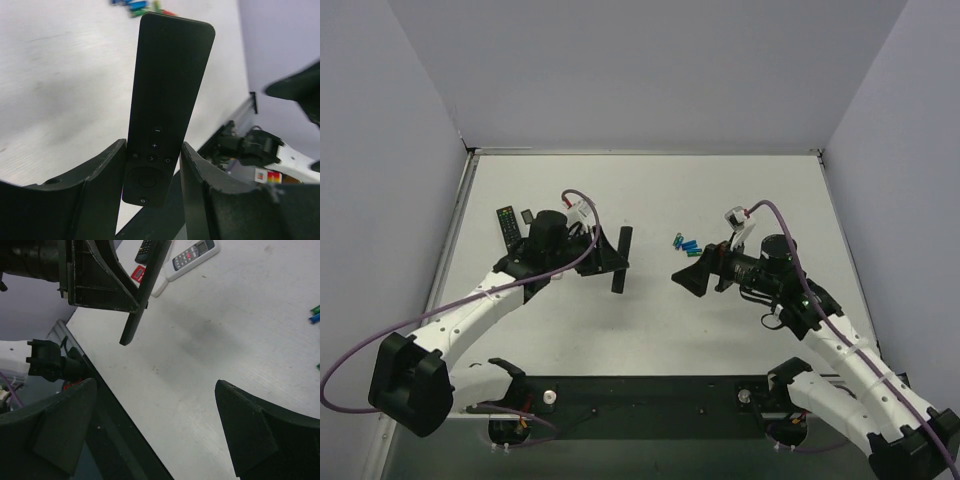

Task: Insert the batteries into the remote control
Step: Pick up the remote control from the center of the board, then adjust the remote control.

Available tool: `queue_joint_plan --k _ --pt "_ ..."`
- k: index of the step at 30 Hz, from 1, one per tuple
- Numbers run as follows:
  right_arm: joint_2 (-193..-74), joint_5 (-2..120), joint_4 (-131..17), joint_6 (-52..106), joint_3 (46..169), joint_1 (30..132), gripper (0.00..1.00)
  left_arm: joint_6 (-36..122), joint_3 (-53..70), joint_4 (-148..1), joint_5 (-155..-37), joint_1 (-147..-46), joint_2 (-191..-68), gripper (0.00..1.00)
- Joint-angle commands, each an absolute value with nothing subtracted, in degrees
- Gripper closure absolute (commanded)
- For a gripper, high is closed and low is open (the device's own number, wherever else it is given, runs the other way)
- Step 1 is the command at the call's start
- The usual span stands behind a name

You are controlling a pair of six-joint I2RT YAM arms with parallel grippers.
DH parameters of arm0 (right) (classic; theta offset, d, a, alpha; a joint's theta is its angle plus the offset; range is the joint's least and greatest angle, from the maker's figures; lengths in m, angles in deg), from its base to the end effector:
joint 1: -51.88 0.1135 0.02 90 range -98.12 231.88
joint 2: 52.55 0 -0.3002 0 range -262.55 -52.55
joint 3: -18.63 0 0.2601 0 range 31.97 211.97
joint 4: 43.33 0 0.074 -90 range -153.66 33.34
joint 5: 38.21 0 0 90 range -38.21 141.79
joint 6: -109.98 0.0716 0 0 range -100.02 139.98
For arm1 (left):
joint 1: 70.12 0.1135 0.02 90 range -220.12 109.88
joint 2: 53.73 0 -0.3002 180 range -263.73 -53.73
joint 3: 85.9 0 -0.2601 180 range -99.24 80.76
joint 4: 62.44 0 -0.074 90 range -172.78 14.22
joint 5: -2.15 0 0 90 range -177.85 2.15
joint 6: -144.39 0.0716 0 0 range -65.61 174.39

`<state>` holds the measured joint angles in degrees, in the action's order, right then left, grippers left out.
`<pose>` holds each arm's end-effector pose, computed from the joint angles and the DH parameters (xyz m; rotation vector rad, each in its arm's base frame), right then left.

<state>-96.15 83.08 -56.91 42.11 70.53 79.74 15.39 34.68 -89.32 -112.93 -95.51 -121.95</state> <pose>0.1547 0.1238 0.3456 -0.5240 1.6938 1.0979 0.2385 -0.1468 0.2715 -0.0121 2.3507 -1.0781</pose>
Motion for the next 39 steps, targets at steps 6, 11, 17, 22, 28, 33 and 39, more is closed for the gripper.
queue_joint_plan --k 6,11,17,22,28,33,39 --pt "-106.4 97.2 -24.3 63.3 66.1 80.2 0.00 4.5 36.6 -57.6 -120.6 -106.0 -122.7 1.00" --pt "-109.6 97.5 -14.4 67.7 65.3 80.1 0.00 2.5 36.6 -53.3 -122.2 -108.5 -123.7 1.00" --pt "-111.3 97.7 -10.3 70.5 65.4 80.1 0.07 1.1 37.1 -50.7 -123.3 -110.3 -123.6 1.00" --pt "-112.8 99.3 -4.9 73.3 65.3 80.0 0.16 -0.5 37.9 -47.7 -124.7 -111.5 -123.1 1.00" --pt "-114.2 101.1 1.9 77.9 65.0 79.8 0.35 -1.1 38.4 -47.2 -125.3 -111.9 -122.6 1.00" --pt "-113.8 100.6 0.6 77.8 64.7 79.6 0.73 -1.6 38.6 -46.8 -125.6 -111.9 -122.7 1.00" --pt "-109.5 93.6 -14.5 71.4 66.2 79.7 1.00 2.7 38.3 -54.5 -119.7 -112.0 -121.1 0.56"
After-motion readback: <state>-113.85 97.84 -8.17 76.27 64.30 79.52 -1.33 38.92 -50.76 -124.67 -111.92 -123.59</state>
